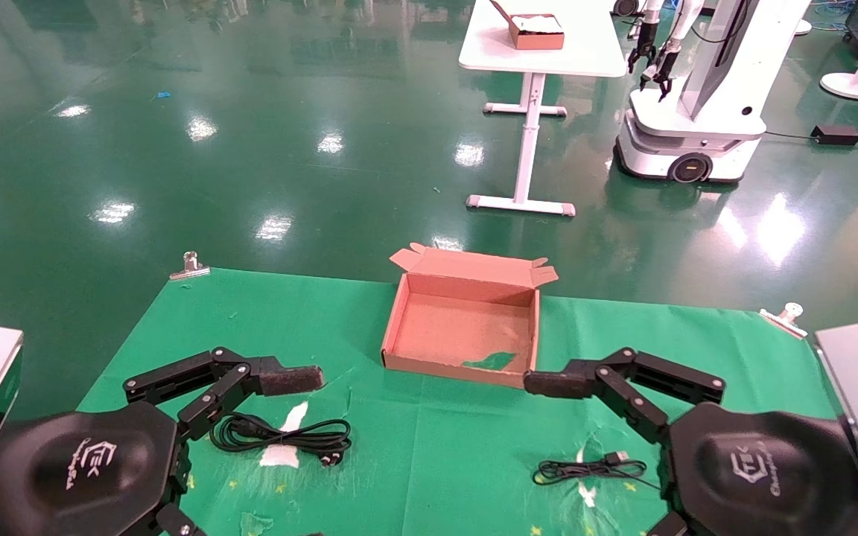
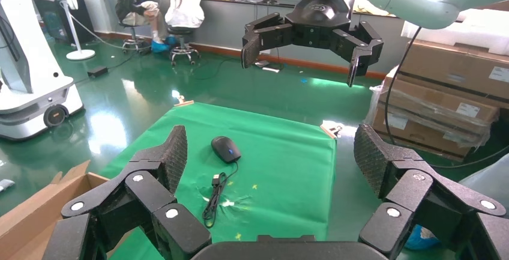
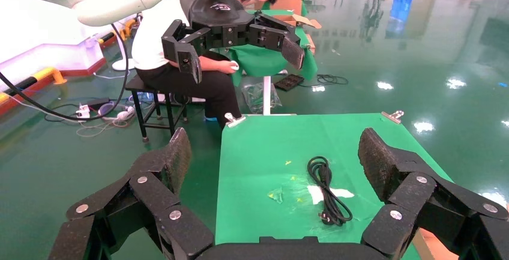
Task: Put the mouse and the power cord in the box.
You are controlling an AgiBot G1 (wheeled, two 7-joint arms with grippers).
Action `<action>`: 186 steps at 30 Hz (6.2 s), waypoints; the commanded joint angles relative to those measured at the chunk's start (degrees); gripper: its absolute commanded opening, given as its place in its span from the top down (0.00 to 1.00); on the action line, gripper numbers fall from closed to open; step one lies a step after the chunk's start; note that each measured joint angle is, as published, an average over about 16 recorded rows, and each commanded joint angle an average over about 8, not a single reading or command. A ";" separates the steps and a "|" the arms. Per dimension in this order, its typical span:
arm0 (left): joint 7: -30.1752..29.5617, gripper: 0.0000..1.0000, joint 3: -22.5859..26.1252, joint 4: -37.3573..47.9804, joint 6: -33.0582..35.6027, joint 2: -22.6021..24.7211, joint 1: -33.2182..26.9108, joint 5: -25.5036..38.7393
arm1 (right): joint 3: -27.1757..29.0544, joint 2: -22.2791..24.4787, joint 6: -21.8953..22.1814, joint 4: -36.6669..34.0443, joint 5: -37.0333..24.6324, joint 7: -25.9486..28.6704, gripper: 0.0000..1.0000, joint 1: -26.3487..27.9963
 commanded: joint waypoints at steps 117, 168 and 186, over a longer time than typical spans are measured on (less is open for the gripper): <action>38.53 0.00 25.67 54.93 -10.23 25.57 -30.68 49.57 | -28.47 -15.34 3.43 -45.35 -51.04 -36.73 0.00 28.97; 54.63 1.00 26.95 72.19 -24.14 32.52 -34.30 52.44 | -29.68 -30.84 17.89 -73.01 -54.12 -56.40 1.00 35.30; 54.30 1.00 26.81 72.06 -23.93 32.52 -34.23 52.18 | -29.74 -30.74 17.76 -72.72 -54.25 -56.32 1.00 35.25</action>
